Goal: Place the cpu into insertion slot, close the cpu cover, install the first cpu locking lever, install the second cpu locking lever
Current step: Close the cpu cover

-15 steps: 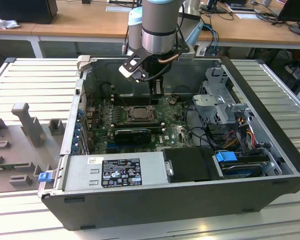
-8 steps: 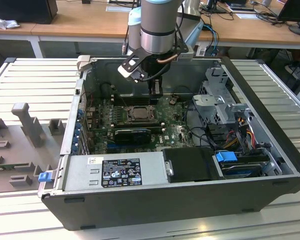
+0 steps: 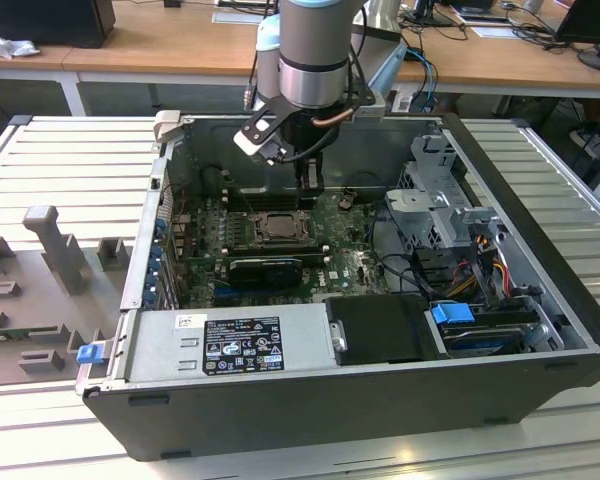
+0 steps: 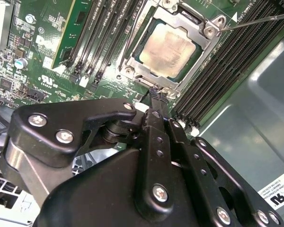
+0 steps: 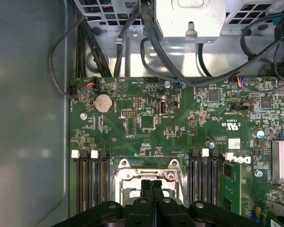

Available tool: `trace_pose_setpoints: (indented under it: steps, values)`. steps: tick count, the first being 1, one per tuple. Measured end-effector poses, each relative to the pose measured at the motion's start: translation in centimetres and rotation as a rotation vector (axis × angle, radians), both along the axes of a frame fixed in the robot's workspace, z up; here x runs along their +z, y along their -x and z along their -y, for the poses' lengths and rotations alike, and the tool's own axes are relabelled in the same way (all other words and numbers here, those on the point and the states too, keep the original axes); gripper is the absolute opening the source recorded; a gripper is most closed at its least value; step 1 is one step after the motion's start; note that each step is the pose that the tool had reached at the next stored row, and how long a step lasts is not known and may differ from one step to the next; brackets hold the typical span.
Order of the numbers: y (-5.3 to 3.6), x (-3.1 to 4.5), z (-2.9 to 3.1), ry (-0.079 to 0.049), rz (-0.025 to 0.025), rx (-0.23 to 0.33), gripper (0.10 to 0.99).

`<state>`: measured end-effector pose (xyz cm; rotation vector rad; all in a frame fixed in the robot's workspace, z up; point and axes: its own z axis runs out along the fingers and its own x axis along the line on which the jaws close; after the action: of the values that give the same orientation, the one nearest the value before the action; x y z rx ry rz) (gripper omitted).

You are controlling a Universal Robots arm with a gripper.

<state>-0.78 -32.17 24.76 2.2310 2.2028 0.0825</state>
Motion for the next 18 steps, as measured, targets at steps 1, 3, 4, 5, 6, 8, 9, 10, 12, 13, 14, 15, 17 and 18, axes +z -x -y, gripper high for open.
trace_pose_setpoints:
  steps: [1, 3, 4, 5, 6, 8, 9, 10, 12, 13, 14, 15, 17, 18]
  values:
    - [0.04, 0.00, 0.00, 0.000, 0.0000, 0.000, 0.106]
    - [0.12, 0.00, 0.00, 0.000, -0.0001, 0.000, 0.106]
    - [0.15, 0.00, 0.00, 0.000, 0.0000, 0.000, 0.106]
    - [0.19, 0.00, 0.00, 0.000, 0.0000, 0.000, 0.106]
    - [0.22, 0.00, 0.00, 0.000, 0.0000, 0.000, 0.106]
    - [0.27, 0.00, 0.00, 0.000, 0.0000, 0.000, 0.106]
    - [0.28, 0.00, 0.00, 0.000, 0.0000, 0.000, 0.106]
    - [0.31, 0.00, 0.00, 0.000, 0.0000, 0.000, 0.106]
    - [0.37, 0.00, 0.00, 0.000, 0.0000, 0.000, 0.106]
    - [0.43, 0.00, 0.00, 0.000, 0.0000, 0.000, 0.106]
    - [0.48, 0.00, 0.00, 0.000, 0.0000, 0.000, 0.106]
    - [0.53, 0.00, 0.00, 0.000, 0.0000, 0.000, 0.106]
    - [0.80, -0.01, 0.00, 0.000, 0.0000, 0.000, 0.106]
    - [0.92, -0.03, 0.00, 0.000, 0.0000, 0.000, 0.106]
